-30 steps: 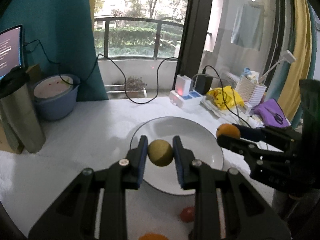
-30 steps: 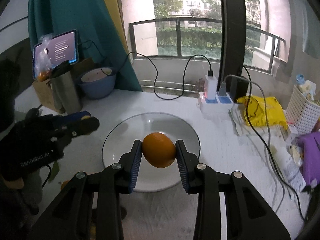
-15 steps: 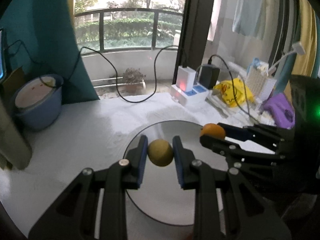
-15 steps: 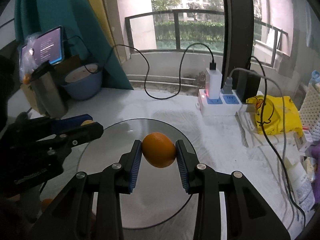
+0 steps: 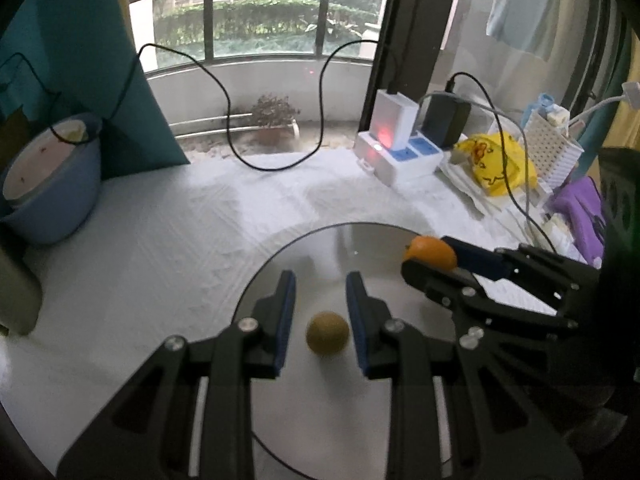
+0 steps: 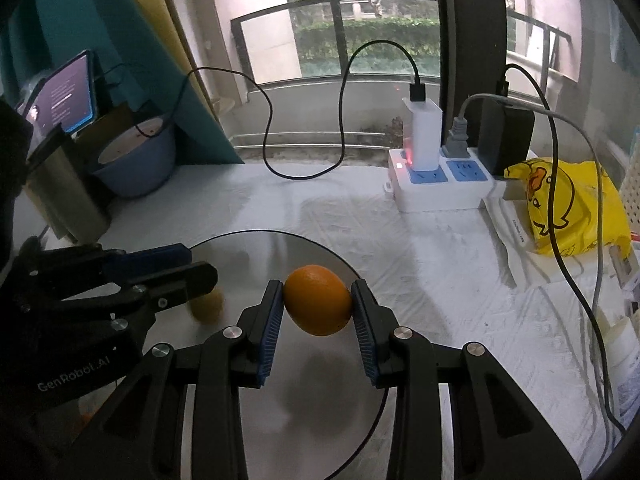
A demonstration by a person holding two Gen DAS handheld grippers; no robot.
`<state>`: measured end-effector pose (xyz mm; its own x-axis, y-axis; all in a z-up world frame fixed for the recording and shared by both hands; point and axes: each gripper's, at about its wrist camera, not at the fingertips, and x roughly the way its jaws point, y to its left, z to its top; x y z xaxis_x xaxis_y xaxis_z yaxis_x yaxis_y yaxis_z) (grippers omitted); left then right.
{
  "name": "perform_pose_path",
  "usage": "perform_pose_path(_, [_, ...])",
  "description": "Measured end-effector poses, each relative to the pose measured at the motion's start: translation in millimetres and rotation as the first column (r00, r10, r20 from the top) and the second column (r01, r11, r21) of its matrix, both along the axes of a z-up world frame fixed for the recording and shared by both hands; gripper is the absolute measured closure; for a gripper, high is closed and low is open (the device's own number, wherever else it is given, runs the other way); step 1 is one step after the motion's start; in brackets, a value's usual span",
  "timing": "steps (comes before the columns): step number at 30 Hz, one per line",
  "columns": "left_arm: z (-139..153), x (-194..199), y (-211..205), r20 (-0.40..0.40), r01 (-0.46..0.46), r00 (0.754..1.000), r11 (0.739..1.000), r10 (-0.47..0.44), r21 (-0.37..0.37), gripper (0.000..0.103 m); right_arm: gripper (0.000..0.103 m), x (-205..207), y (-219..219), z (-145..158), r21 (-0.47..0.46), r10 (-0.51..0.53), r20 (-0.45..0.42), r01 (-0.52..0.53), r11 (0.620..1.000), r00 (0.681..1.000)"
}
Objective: Organize fruits
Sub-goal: 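Carry both held fruits over the white plate with both grippers, then lower fruits into the white plate and open both grippers, then grasp the stemmed tangerine with left gripper while right gripper grasps a large orange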
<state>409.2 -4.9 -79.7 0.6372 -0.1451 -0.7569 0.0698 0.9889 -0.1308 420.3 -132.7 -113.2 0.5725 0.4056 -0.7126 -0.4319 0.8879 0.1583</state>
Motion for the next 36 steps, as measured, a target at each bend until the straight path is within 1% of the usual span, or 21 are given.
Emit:
perform_pose_path(2, [-0.1,1.0,-0.5,-0.007,0.000,1.000,1.000,0.000,0.002,0.075,0.066,0.3,-0.7,0.3,0.002,-0.004,0.000,0.004,1.000,1.000])
perform_pose_path(3, [0.5,0.5,-0.5,-0.006,0.000,1.000,1.000,0.000,0.003,0.075,0.062,0.2,-1.2,1.2,0.004,-0.006,0.001,0.006,1.000,1.000])
perform_pose_path(4, [2.1,-0.9,-0.5,-0.001,-0.001,1.000,1.000,0.001,0.002,0.072,0.058,0.4,-2.8,2.3,0.007,-0.008,0.002,0.008,1.000,1.000])
perform_pose_path(5, [5.3,-3.5,-0.3,0.011,-0.006,1.000,1.000,0.006,0.002,0.071,0.051,0.0,-3.9,3.7,0.009,-0.011,0.004,0.011,1.000,1.000])
perform_pose_path(6, [8.5,-6.3,-0.6,0.024,-0.006,1.000,1.000,0.006,0.001,0.066,0.050,-1.7,-5.2,5.8,0.010,-0.017,0.008,0.017,1.000,1.000])
perform_pose_path(7, [10.7,-7.9,-0.9,0.032,-0.008,0.999,1.000,0.008,0.000,0.058,0.049,-2.5,-6.3,7.5,0.011,-0.020,0.012,0.020,1.000,1.000])
perform_pose_path(8, [14.4,-11.1,-0.3,0.046,-0.012,0.999,1.000,0.012,-0.005,0.056,0.049,-3.9,-7.5,9.4,0.009,-0.025,0.016,0.025,1.000,1.000])
perform_pose_path(16, [35.9,-33.4,3.2,0.089,-0.014,0.996,1.000,0.014,-0.010,0.056,0.049,-27.0,-17.2,33.1,0.005,-0.048,0.064,0.048,0.999,0.997])
perform_pose_path(24, [59.2,-73.9,15.7,0.157,-0.042,0.987,0.999,0.043,-0.012,0.056,0.049,-60.6,-24.8,54.2,0.010,-0.049,0.099,0.048,0.999,0.994])
perform_pose_path(30, [63.4,-108.5,25.1,0.176,-0.060,0.982,0.998,0.063,-0.021,0.056,0.049,-94.6,-32.7,62.3,0.016,-0.052,0.107,0.051,0.999,0.993])
perform_pose_path(36, [57.5,-138.7,32.2,0.172,-0.076,0.982,0.996,0.082,-0.039,0.055,0.049,-128.8,-39.3,58.1,0.007,-0.038,0.090,0.037,0.999,0.995])
